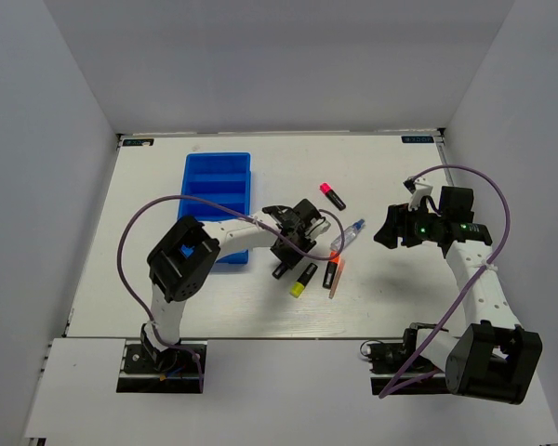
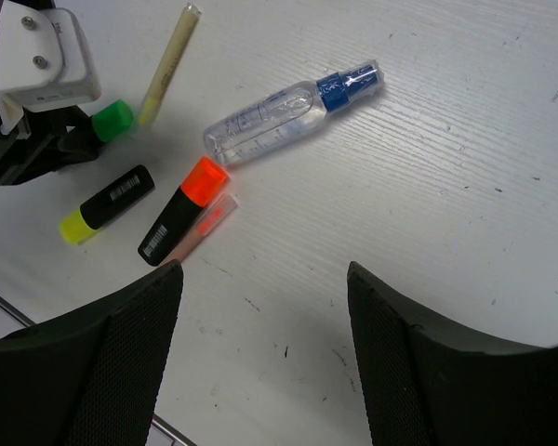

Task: Sort the stationery into containers
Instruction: Pick up the pen from the center of the board, then place the pen in the storage box.

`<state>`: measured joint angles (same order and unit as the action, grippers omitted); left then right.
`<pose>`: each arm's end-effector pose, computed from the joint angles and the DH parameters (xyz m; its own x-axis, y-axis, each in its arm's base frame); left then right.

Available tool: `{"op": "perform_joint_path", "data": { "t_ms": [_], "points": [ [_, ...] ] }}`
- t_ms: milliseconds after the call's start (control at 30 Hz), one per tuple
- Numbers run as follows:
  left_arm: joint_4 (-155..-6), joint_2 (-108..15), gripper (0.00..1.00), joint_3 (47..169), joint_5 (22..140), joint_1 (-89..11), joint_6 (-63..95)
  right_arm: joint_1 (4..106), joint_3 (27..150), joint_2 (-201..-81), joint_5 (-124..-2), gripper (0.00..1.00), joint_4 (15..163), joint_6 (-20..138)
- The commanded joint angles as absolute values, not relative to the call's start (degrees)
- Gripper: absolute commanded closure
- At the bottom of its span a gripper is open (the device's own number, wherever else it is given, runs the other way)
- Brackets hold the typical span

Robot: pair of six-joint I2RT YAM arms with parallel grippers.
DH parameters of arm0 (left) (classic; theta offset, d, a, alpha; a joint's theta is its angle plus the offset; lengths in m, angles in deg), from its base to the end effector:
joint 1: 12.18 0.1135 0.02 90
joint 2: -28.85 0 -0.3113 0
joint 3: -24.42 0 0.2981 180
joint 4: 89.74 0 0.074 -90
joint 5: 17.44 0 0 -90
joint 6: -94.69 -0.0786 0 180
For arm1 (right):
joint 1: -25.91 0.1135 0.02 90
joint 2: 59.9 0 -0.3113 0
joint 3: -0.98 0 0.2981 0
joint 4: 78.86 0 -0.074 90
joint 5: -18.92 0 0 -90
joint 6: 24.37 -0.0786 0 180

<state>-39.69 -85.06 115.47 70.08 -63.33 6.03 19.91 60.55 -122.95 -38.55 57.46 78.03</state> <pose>0.2948 -0.3605 0.1365 -0.6174 0.7293 -0.2948 0.7559 0.6538 0.0345 0.2748 0.0136 0.2700 -0.6531 -0.1134 -0.7488 -0.4257 0.8727 0.2391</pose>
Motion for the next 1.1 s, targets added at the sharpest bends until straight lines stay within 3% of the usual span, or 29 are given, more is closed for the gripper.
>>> {"op": "perform_joint_path", "data": {
  "t_ms": [0,133,267,300,333,400,433,533,800,1067],
  "points": [
    [-41.39,-85.58,0.57,114.0,70.27,-63.94,7.67,19.67,62.16,-121.86,-38.12,0.26,57.01,78.29],
    [-41.21,-86.02,0.82,113.9,71.76,-63.59,7.77,19.58,62.07,-121.6,-38.12,0.25,56.92,78.55],
    [-37.8,-83.57,1.0,117.85,72.47,-63.15,5.66,19.58,61.81,-121.69,-37.43,0.18,56.84,79.34],
    [-37.0,-81.38,1.0,118.73,72.47,-62.63,3.04,19.5,61.9,-121.69,-36.99,0.18,57.01,79.52],
    [-36.12,-80.75,1.0,122.04,72.47,-62.36,2.32,19.5,61.9,-121.69,-36.64,0.26,56.75,79.78],
    [-32.34,-77.69,1.0,124.35,72.38,-60.96,-1.17,19.58,61.98,-121.69,-35.06,0.47,56.31,80.74],
    [-31.47,-76.89,1.0,127.41,72.38,-60.61,-2.33,19.5,61.72,-121.43,-34.27,0.67,56.31,81.18],
    [-26.37,-73.03,1.0,131.12,72.47,-58.24,-9.35,19.67,61.46,-121.25,-31.98,0.92,56.04,82.24],
    [-30.21,-63.36,1.0,122.09,72.47,-47.54,-29.99,19.67,61.54,-121.68,-26.1,0.98,54.3,87.5],
    [-27.94,-67.11,1.0,122.78,92.67,-32.67,-40.37,19.58,60.49,-120.81,-9.75,1.0,45.15,110.69]
  ]
}}
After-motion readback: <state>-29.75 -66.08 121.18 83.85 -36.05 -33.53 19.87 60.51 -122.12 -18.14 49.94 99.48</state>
